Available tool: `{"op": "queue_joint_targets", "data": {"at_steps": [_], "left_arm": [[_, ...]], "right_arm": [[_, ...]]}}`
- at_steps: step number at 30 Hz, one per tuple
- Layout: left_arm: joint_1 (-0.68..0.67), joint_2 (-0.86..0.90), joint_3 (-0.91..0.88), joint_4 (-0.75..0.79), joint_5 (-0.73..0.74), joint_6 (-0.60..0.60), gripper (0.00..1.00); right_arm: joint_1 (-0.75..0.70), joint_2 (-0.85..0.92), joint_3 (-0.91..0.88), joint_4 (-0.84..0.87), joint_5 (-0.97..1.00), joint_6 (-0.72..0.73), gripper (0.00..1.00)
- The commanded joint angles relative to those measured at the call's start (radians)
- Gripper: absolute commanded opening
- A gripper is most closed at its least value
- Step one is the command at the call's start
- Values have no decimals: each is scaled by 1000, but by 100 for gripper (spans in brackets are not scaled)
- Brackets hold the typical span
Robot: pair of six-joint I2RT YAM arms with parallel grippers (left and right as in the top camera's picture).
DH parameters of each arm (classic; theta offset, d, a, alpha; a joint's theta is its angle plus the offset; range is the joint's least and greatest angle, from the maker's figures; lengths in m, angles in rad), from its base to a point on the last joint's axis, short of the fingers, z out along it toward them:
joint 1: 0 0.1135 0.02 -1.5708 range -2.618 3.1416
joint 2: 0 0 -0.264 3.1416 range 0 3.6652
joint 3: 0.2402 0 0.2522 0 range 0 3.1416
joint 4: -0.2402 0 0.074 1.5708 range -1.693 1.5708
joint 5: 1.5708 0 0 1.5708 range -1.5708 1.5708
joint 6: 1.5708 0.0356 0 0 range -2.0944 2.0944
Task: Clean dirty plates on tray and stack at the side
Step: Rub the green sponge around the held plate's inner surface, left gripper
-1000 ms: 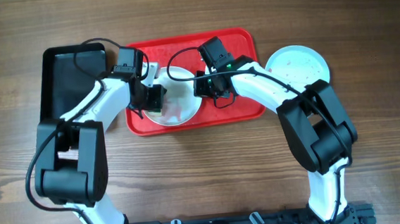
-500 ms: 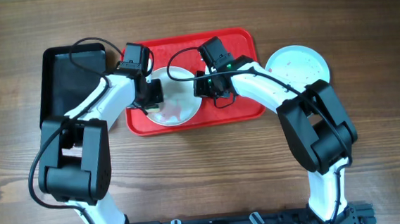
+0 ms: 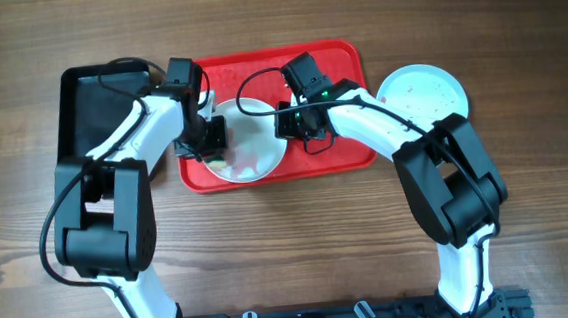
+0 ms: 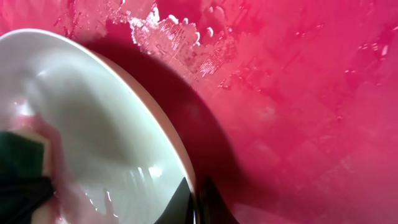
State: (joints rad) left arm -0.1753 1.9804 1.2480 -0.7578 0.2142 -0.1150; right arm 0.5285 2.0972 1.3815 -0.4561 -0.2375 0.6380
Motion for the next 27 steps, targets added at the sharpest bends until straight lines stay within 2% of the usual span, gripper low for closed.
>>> {"op": "queue_joint_targets", "data": {"at_steps": [1,4,7,9,13,16,20,22,27], "left_arm": [[-19,135,-79,104,95,55,4],[-19,135,-79,173,11,2,4],[-19,135,-79,185,-152,-92,4],[-19,135,-79,158,-223,-144,4],[-20,135,-79,53,-230,-163,4],[-31,135,-79,-32,-187,-147,4],[-51,135,-79,-85,83,40,4],[-61,135,-79,-80,176,95,4],[-70,135,-79,34,197,103,4]], "right_arm": [[-15,26,-9,0,42,19,4],[-15,26,-9,-1,42,19,4],[-15,26,-9,-1,42,19,5],[-15,26,-9,-1,42,19,4],[-15,26,-9,-1,42,19,4],[-15,26,-9,-1,42,18,4],[-15,26,-9,0,42,17,4],[-15,26,-9,-1,42,18,4],[-15,26,-9,-1,42,17,4]]}}
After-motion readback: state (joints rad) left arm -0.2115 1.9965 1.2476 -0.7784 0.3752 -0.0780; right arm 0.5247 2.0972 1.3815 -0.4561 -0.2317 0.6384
